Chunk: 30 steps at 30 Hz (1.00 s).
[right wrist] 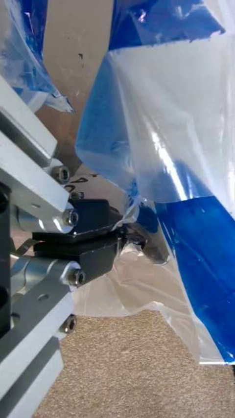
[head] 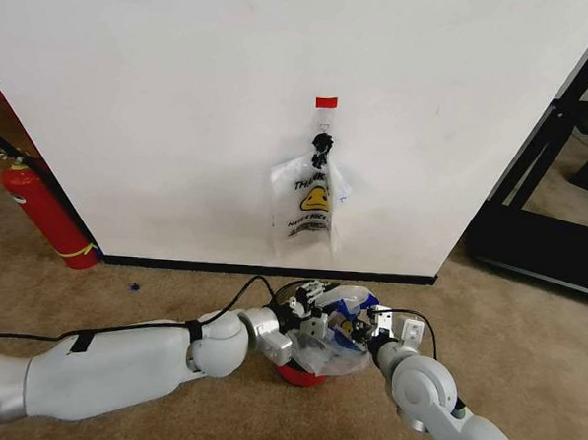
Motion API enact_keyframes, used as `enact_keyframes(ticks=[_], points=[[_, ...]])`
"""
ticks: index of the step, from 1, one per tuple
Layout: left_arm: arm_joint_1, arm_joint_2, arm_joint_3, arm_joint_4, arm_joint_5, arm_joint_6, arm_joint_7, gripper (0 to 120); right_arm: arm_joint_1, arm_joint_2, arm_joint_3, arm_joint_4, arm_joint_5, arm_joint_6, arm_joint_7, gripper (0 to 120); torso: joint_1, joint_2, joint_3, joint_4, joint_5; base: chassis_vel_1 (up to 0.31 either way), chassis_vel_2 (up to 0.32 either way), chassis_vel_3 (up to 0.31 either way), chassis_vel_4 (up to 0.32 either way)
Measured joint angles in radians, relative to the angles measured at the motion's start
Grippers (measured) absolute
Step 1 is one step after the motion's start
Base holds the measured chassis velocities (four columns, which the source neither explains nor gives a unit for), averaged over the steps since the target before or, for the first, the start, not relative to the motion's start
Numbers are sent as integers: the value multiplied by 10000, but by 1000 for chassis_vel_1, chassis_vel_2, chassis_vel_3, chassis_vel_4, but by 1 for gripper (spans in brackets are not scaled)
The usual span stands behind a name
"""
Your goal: Pick up the garbage bag from the wall and place it over the trash bin.
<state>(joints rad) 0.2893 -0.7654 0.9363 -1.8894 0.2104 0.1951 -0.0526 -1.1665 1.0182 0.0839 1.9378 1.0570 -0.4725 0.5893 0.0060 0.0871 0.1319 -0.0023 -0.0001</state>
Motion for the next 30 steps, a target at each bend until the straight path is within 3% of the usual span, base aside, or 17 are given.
enact_keyframes(ticks=[7,8,14,21,30], points=[[57,-156,135,267,171,29,18,81,54,37,-57,32,1,0,62,0,0,0,1,0,0,0,0,0,0],[60,-199,159,318,200,33,18,89,49,34,-55,41,4,0,67,0,0,0,0,0,1,0,0,0,0],[15,-370,198,503,270,117,-20,97,-38,28,3,70,-2,1,69,0,0,0,0,0,1,0,0,0,0],[-76,-561,270,503,245,220,-77,82,-54,51,12,70,-15,6,64,0,0,0,0,0,2,0,0,0,0],[-116,-906,462,835,250,189,-105,49,-82,27,52,70,-9,6,52,0,0,0,0,0,2,0,0,0,0]])
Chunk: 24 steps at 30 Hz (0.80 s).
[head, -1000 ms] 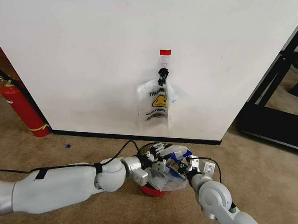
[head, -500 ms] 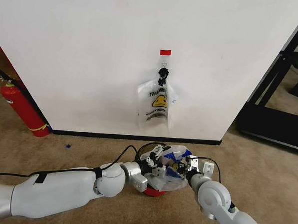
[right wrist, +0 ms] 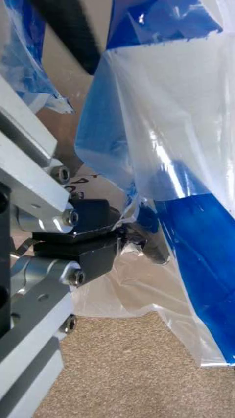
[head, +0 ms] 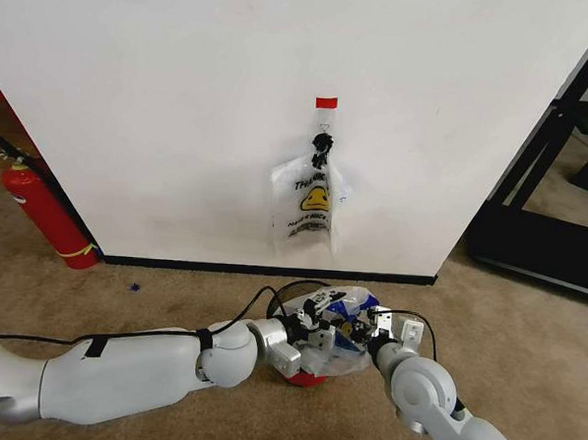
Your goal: Pick up the garbage bag from the wall and place it over the trash bin.
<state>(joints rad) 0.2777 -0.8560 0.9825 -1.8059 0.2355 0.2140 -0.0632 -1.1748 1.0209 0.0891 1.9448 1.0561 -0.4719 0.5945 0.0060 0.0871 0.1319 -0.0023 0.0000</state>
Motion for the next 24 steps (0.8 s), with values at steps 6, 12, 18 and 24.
enact_keyframes(ticks=[6,12,18,24], points=[[-65,-202,50,297,-17,-51,-16,27,6,26,-19,-13,-2,0,-10,0,0,0,0,0,-1,0,0,0,0],[-93,-282,168,206,-1350,92,-22,4,9,-4,-37,-16,-6,-4,-26,0,0,0,0,1,-1,0,0,0,0],[-451,-542,292,276,-2710,326,-117,0,13,-1,-69,4,-18,-13,-29,0,0,0,0,-1,0,0,0,0,0],[-691,-875,162,432,-3671,636,-295,0,-66,-12,-59,52,-86,-15,-67,0,0,0,0,0,-1,0,0,0,0]])
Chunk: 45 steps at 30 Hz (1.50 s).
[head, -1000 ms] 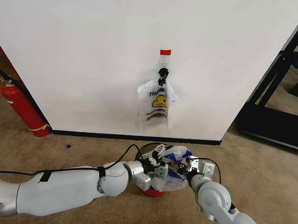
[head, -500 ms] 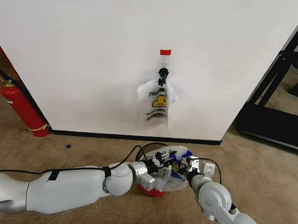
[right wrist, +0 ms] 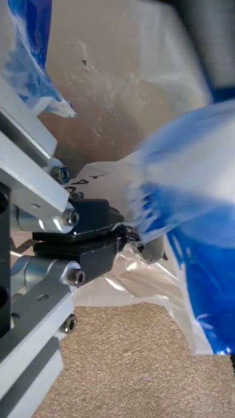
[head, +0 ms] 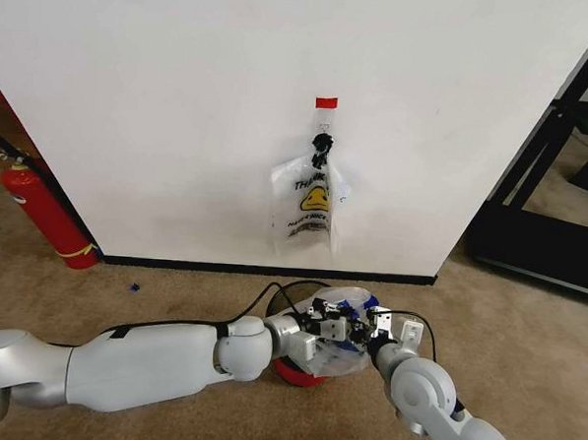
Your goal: Pick up the garbage bag from the wall and place it over the trash bin.
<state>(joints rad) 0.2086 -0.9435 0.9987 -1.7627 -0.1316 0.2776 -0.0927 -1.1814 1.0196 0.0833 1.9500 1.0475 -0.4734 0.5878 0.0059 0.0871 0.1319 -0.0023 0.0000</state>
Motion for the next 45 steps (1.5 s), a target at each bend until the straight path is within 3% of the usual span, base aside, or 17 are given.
enact_keyframes(ticks=[10,19,45], points=[[-566,-884,-447,985,-2336,1070,-604,0,-97,-32,-81,148,-171,0,-97,0,0,0,0,-1,1,0,0,0,0],[-815,-1561,-577,2380,-2910,1434,-570,0,-274,-174,-42,310,-270,9,-232,0,1,0,1,1,2,0,0,0,0],[-629,-1180,-1068,3726,-3770,2039,-79,0,-768,-310,146,709,-329,6,-443,0,0,0,1,0,-1,0,0,0,0]])
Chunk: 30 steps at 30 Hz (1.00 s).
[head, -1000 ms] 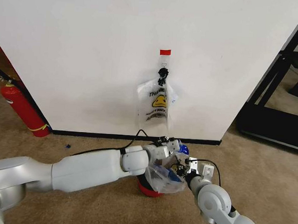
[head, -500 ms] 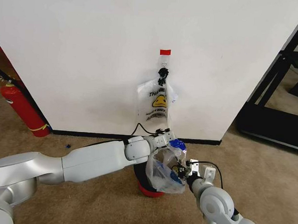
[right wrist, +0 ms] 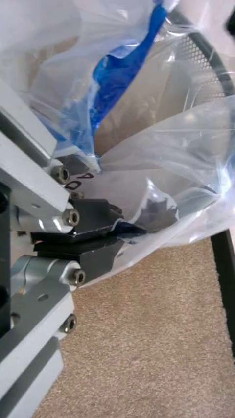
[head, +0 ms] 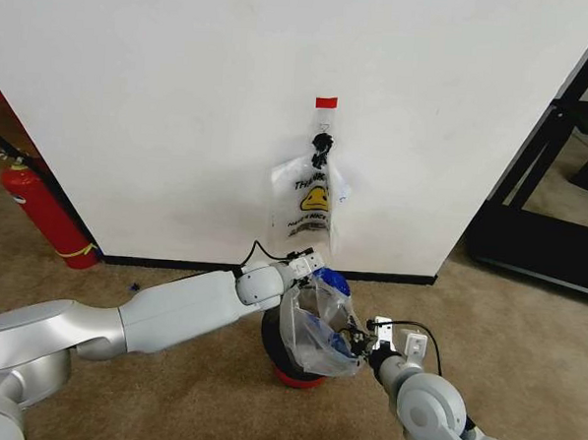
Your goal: Pick up the garbage bag from the wall and place it over the trash bin.
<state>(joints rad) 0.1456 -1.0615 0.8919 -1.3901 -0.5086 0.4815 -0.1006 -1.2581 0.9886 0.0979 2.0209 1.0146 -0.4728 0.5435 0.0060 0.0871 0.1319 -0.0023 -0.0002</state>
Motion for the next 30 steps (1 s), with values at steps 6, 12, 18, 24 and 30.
enact_keyframes(ticks=[6,12,18,24,30], points=[[246,570,-166,51,-103,61,198,0,70,-62,-107,21,-33,56,-156,0,0,0,0,1,0,0,0,0,0],[624,1267,-409,-225,-575,104,302,0,5,-136,-127,17,-229,274,-329,0,0,0,0,0,1,0,0,0,0],[1095,1829,-689,-734,-784,99,395,0,-8,-56,-120,-80,-297,475,-334,0,0,0,0,1,0,0,0,0,0],[1825,2262,-1180,-1050,-806,-12,445,0,69,-40,-165,-190,-299,537,-343,0,-1,0,-1,2,-1,0,0,0,0],[2945,2804,-2242,-1632,-980,-79,464,0,247,-22,-273,-287,-209,530,-297,0,0,0,-1,0,0,0,0,0,0]])
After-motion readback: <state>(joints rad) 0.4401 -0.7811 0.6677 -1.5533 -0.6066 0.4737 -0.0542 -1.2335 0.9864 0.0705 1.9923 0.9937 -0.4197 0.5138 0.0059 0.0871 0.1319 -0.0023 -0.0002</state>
